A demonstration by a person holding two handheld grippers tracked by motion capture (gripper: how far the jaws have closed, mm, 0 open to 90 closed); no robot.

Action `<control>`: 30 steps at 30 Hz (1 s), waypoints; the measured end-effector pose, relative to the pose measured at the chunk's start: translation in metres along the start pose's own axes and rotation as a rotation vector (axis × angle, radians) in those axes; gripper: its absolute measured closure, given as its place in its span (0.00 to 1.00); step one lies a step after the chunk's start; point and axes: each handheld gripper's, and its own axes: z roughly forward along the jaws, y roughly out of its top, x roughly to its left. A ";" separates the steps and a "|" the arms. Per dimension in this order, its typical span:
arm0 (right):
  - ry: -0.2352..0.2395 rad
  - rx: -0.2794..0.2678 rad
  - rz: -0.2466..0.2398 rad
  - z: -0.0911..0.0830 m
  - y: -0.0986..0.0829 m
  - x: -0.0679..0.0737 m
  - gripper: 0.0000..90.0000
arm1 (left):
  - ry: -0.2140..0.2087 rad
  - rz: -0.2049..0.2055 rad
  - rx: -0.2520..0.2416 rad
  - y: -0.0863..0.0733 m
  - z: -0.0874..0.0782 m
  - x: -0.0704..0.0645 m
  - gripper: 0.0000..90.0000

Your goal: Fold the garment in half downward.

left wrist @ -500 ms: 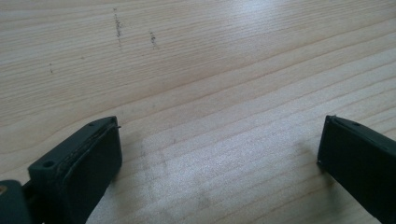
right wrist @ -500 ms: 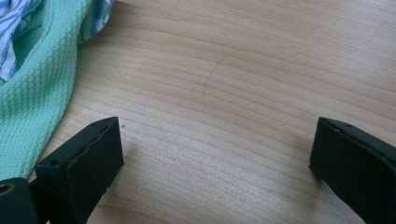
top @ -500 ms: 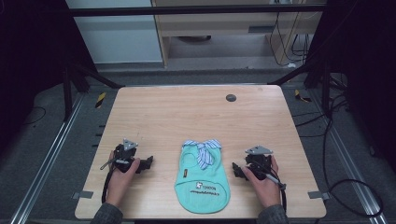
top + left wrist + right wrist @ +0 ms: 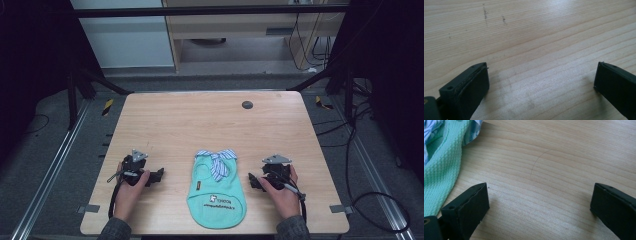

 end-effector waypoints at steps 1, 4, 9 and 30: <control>-0.002 0.000 -0.003 0.000 0.000 0.000 0.02 | -0.002 -0.002 -0.006 -0.001 0.000 -0.001 0.00; -0.001 0.002 0.003 -0.001 0.000 0.000 0.02 | -0.008 0.005 -0.004 -0.003 -0.002 -0.001 0.00; -0.008 -0.006 -0.001 -0.002 -0.002 0.000 0.05 | -0.020 0.013 -0.009 -0.003 -0.003 -0.002 0.01; 0.031 -0.033 -0.122 -0.016 0.070 0.004 0.56 | -0.194 0.148 -0.022 0.098 -0.008 -0.036 0.11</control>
